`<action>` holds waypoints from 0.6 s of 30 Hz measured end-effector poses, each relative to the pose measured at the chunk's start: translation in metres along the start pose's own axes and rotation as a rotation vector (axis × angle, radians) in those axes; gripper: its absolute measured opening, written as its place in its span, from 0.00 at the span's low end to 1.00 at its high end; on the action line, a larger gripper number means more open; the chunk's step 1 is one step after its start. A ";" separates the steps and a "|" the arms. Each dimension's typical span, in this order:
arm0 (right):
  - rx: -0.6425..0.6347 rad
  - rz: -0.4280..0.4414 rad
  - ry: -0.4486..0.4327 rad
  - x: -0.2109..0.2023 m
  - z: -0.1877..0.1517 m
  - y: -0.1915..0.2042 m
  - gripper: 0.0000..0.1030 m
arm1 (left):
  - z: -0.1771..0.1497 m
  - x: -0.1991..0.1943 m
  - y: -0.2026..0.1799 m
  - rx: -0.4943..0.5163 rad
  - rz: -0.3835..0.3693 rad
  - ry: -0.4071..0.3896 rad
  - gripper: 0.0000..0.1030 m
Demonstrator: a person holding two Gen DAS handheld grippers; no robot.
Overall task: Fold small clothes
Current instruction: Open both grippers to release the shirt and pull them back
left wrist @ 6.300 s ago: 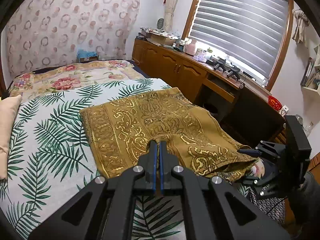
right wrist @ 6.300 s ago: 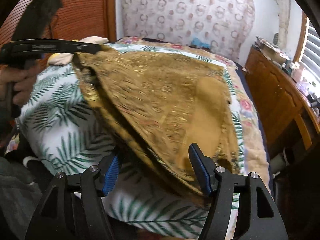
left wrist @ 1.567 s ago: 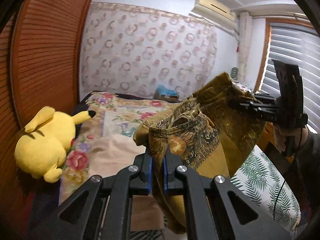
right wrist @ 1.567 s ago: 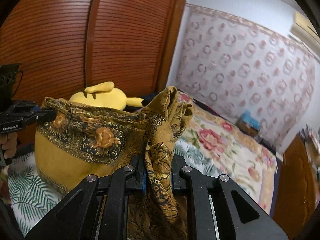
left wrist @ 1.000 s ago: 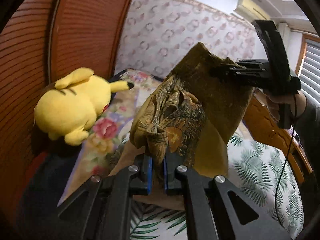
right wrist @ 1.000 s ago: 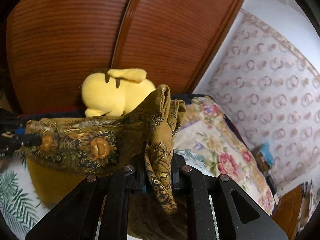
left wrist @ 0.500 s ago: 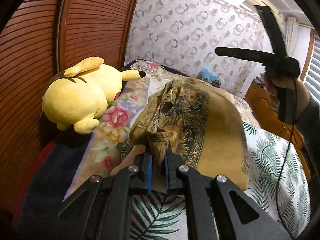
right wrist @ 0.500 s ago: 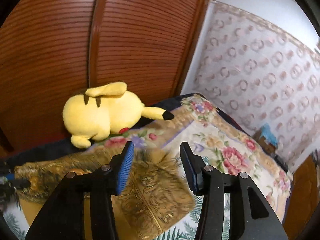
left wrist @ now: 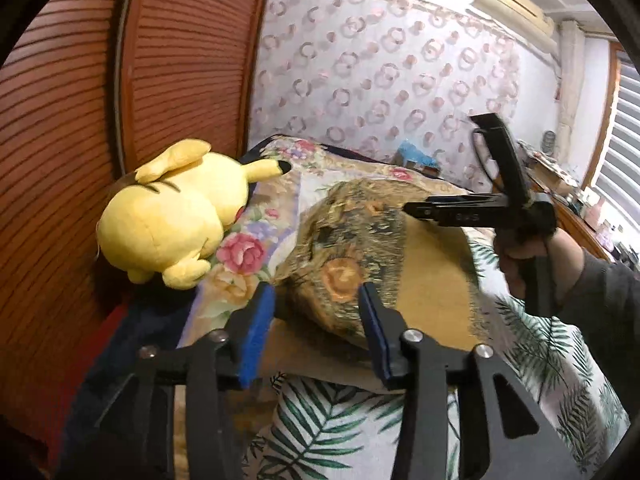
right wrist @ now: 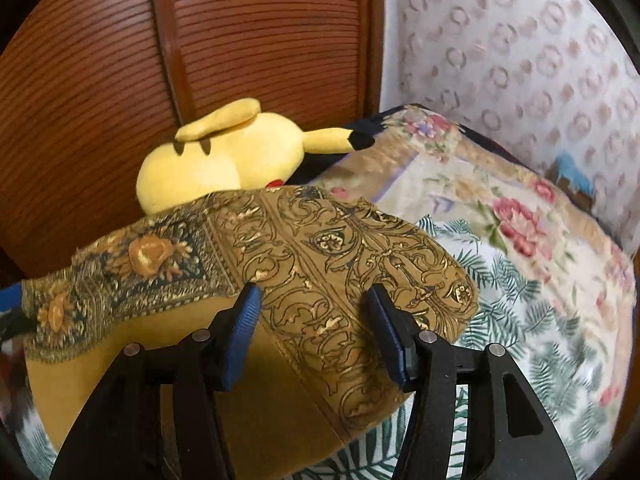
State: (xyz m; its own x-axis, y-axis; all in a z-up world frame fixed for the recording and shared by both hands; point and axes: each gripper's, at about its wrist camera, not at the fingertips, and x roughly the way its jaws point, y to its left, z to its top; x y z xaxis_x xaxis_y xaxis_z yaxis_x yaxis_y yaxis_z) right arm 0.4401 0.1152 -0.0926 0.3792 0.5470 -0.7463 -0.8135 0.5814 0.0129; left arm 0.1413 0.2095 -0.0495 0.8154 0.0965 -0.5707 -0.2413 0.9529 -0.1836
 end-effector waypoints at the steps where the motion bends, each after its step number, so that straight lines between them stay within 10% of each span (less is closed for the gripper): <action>1: 0.011 -0.003 -0.003 -0.001 0.000 0.000 0.56 | 0.000 -0.003 -0.002 0.013 0.002 -0.002 0.50; 18: 0.087 -0.103 -0.146 -0.146 -0.086 0.021 0.57 | -0.012 -0.043 -0.065 0.126 -0.076 0.001 0.61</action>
State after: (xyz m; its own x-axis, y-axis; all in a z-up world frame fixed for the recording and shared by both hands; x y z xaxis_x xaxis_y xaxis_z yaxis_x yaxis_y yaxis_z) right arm 0.3302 -0.0043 -0.0404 0.5235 0.5602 -0.6420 -0.7284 0.6851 0.0038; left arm 0.1157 0.1402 -0.0231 0.8285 0.0228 -0.5596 -0.1113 0.9860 -0.1246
